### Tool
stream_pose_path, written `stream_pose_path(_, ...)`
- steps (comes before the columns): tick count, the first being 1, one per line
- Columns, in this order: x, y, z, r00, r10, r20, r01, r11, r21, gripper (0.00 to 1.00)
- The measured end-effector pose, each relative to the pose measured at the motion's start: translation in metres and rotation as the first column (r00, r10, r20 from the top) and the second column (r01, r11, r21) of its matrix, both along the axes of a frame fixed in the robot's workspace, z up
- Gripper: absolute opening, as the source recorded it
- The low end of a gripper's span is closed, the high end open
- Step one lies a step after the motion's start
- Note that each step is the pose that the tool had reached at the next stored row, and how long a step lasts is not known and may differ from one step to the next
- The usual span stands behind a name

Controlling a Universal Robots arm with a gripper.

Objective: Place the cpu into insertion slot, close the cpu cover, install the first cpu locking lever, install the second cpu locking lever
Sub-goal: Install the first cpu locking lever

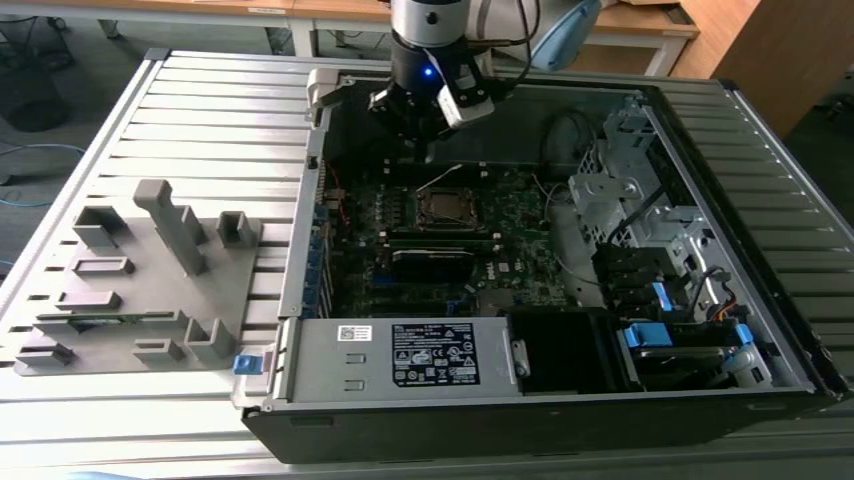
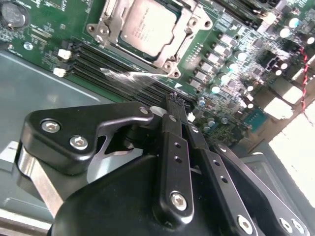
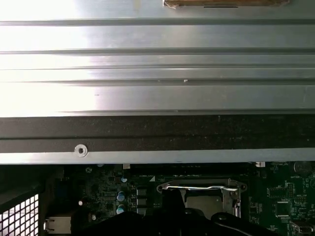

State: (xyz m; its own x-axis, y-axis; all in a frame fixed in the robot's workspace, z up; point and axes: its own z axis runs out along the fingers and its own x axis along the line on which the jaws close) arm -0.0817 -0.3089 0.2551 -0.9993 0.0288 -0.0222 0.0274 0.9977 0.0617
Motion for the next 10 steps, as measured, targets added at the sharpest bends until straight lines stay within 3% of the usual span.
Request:
stream_pose_path(6, 0.0002, 0.0001, -0.0009, 1.0000, 0.000, 0.0002, 0.000, 1.0000, -0.0004, 0.11)
stream_pose_path(8, 0.0007, 0.0000, -0.0023, 1.0000, 0.000, 0.0000, 0.000, 1.0000, -0.0056, 0.11)
stream_pose_path(10, 0.0016, 0.0000, -0.0039, 1.0000, 0.000, 0.0001, 0.000, 0.9999, -0.0168, 0.11)
